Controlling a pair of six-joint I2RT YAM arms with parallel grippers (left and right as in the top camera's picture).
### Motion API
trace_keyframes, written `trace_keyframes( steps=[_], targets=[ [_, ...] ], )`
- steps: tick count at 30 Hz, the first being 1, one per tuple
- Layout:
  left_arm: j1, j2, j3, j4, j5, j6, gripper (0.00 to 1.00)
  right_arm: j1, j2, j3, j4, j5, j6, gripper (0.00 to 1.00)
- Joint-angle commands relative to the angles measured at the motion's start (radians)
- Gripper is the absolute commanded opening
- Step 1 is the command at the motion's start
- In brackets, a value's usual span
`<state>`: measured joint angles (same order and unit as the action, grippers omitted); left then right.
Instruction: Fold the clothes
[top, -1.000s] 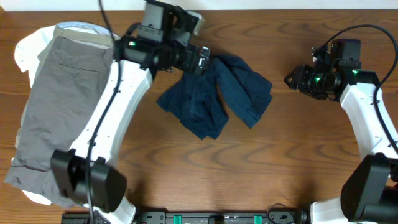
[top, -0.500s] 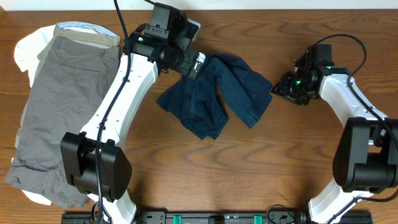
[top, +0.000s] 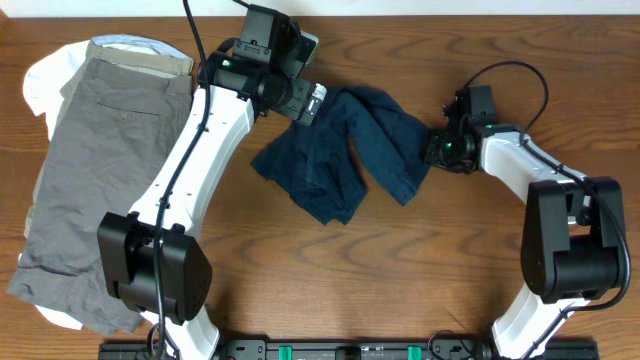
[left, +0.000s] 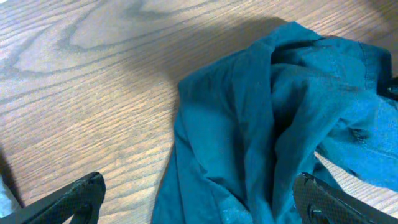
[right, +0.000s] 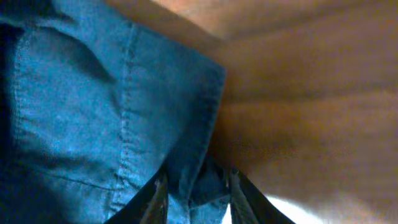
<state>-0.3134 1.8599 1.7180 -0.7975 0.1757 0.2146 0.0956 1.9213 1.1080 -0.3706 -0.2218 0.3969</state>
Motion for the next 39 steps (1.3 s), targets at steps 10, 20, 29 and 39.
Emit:
trace_keyframes(
  steps=[10,20,29,39],
  targets=[
    [0.005,-0.006,0.006,0.003,-0.012,0.013,0.97,0.008,-0.032,-0.078,0.077,0.052,-0.037,0.01],
    [0.018,-0.061,0.077,0.005,-0.001,-0.014,0.97,-0.010,-0.468,0.048,-0.154,-0.086,-0.145,0.01],
    [0.109,-0.185,0.170,0.006,-0.001,-0.037,0.97,0.034,-0.740,0.142,-0.232,-0.082,-0.183,0.01],
    [0.250,-0.180,0.168,-0.018,0.094,-0.071,0.97,0.245,-0.527,0.138,-0.199,-0.082,-0.185,0.01]
  ],
)
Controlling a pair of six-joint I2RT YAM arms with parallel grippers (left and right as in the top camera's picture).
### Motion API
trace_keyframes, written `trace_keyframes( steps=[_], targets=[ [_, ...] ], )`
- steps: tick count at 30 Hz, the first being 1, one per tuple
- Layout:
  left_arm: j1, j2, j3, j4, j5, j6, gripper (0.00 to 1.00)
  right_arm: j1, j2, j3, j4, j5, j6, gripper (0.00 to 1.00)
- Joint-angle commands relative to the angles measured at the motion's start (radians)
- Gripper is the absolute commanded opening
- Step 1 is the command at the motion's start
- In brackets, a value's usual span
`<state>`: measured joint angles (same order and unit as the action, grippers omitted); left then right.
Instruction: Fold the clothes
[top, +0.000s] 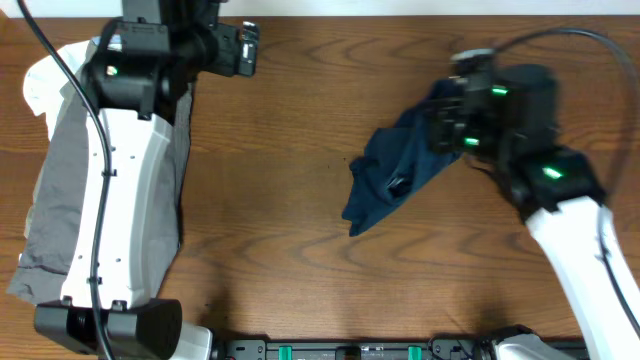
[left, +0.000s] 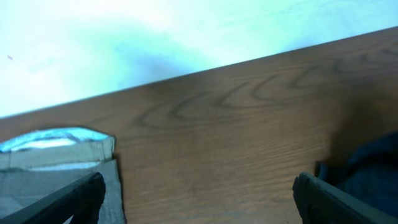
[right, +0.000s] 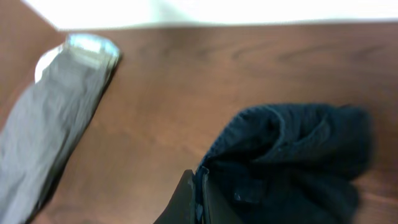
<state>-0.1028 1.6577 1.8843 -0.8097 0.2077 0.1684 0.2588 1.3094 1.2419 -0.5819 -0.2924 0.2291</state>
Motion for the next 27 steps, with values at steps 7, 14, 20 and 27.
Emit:
trace_keyframes(
  steps=[7,14,20,27],
  targets=[
    [0.102,0.047,0.002,-0.028,0.074,-0.043,0.97,0.194,0.222,0.004,0.043,-0.037,-0.002,0.43],
    [0.103,0.107,-0.004,-0.053,0.130,-0.042,0.97,0.152,0.180,0.007,0.027,-0.033,0.002,0.51],
    [0.101,0.169,-0.005,-0.065,0.215,-0.042,0.97,0.145,0.172,0.007,-0.107,0.004,0.002,0.50],
    [0.077,0.183,-0.005,-0.137,0.327,0.101,0.97,-0.057,0.061,0.007,-0.200,0.004,0.047,0.61]
  ],
)
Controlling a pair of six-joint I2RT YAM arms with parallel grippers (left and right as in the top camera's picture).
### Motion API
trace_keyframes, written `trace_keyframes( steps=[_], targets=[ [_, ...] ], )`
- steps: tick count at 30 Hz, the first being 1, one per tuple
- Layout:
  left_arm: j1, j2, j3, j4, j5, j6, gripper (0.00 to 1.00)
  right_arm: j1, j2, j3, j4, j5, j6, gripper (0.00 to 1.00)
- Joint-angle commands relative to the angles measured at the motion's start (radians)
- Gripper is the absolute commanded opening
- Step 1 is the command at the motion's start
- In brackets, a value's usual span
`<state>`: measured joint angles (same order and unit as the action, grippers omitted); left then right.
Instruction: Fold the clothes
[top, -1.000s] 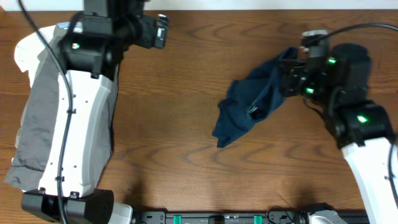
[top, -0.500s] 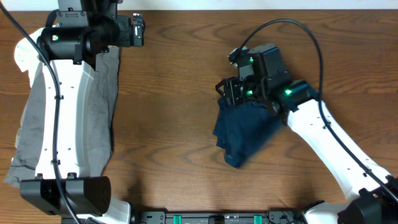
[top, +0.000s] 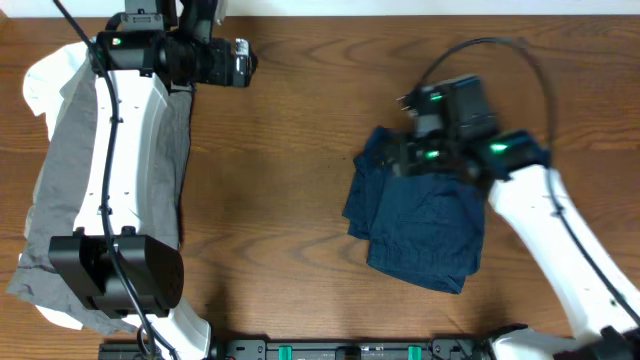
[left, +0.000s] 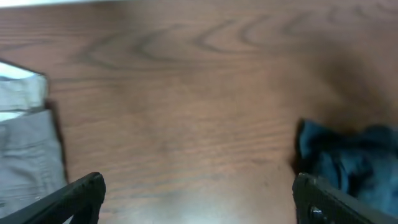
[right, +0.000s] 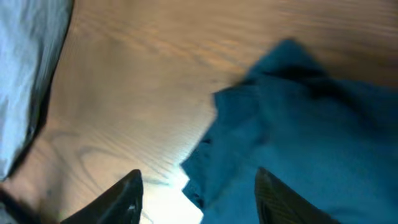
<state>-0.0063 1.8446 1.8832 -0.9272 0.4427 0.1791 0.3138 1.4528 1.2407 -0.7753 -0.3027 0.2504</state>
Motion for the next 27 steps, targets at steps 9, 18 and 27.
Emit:
trace_keyframes(
  steps=[9,18,27],
  targets=[
    [-0.243,-0.004,-0.015,-0.225,0.133,0.352,0.97,-0.465,-0.119,0.008,-0.047,-0.003,-0.025,0.67],
    [-0.535,0.000,-0.024,-0.262,0.133,0.280,0.97,-0.620,-0.117,0.008,-0.059,0.038,-0.039,0.68],
    [-0.800,0.079,-0.109,-0.125,0.052,0.083,0.97,-0.736,-0.117,0.008,-0.059,0.037,-0.039,0.63]
  ],
)
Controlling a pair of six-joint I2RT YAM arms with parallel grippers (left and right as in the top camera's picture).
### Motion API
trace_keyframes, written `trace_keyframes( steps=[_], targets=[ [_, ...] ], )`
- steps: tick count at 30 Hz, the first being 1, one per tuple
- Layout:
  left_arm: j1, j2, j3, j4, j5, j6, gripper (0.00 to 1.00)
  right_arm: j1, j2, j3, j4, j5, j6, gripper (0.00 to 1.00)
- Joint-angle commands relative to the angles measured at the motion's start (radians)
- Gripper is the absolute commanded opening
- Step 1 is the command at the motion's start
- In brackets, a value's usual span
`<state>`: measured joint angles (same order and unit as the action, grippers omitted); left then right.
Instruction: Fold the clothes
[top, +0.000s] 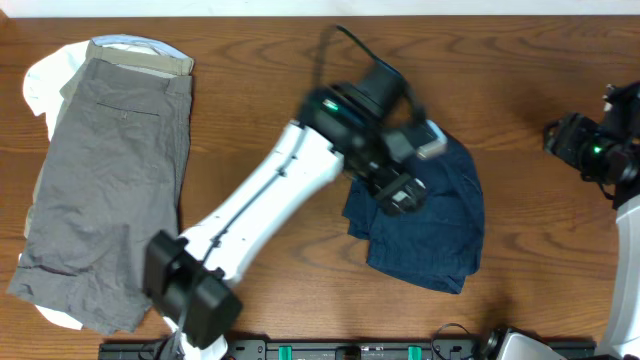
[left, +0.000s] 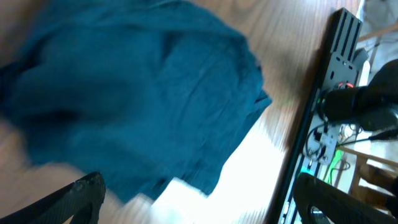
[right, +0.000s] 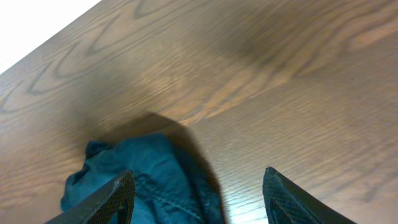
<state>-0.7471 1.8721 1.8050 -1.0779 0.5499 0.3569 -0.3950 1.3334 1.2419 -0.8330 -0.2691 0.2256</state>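
A dark blue garment (top: 432, 225) lies roughly flattened right of the table's middle, with a bunched edge on its left. My left gripper (top: 404, 188) hovers over the garment's upper left part, open. In the left wrist view the blue cloth (left: 130, 93) fills the frame beneath wide-apart fingers (left: 81, 194) with nothing between them. My right gripper (top: 562, 140) stands off at the far right, open. Its view catches only a corner of the blue garment (right: 140, 180) at lower left, between empty fingertips (right: 292, 196).
A pile of folded clothes, grey shorts (top: 100, 170) on top of a white piece (top: 40, 80), lies along the table's left side. The rail of the arm bases (top: 330, 350) runs along the front edge. Bare wood (top: 280, 80) spreads between pile and garment.
My left gripper was by the back left near the grey pile and is now over the blue garment. My right gripper was above the garment and is now at the far right. The garment lies unmoved.
The blue garment lay crumpled at the table's middle, my right gripper shut on its right edge and the left open over it. Then the right held it raised further right. Later it lay spread flat there, right gripper open. Now the arms have swapped places.
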Motion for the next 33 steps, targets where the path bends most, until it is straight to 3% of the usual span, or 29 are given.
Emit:
trace_keyframes(
  steps=[1,8,17,28,32,33],
  targets=[
    [-0.085,0.071,-0.034,0.042,-0.077,-0.115,0.97,-0.033,0.002,0.007,-0.003,0.003,-0.014,0.63],
    [-0.196,0.209,-0.034,0.103,-0.129,-0.157,0.97,-0.042,0.002,0.007,-0.032,0.003,-0.013,0.62],
    [-0.221,0.296,-0.034,0.174,-0.161,-0.235,0.97,-0.042,0.002,0.007,-0.046,0.003,-0.013,0.62],
    [-0.238,0.319,-0.035,0.290,-0.440,-0.291,0.97,-0.042,0.002,0.007,-0.047,0.003,-0.014,0.62],
    [-0.247,0.349,-0.035,0.306,-0.439,-0.291,0.88,-0.042,0.002,0.007,-0.046,0.003,-0.014,0.61],
    [-0.248,0.362,-0.035,0.306,-0.439,-0.291,0.80,-0.042,0.002,0.007,-0.047,0.003,-0.014,0.61]
  ],
)
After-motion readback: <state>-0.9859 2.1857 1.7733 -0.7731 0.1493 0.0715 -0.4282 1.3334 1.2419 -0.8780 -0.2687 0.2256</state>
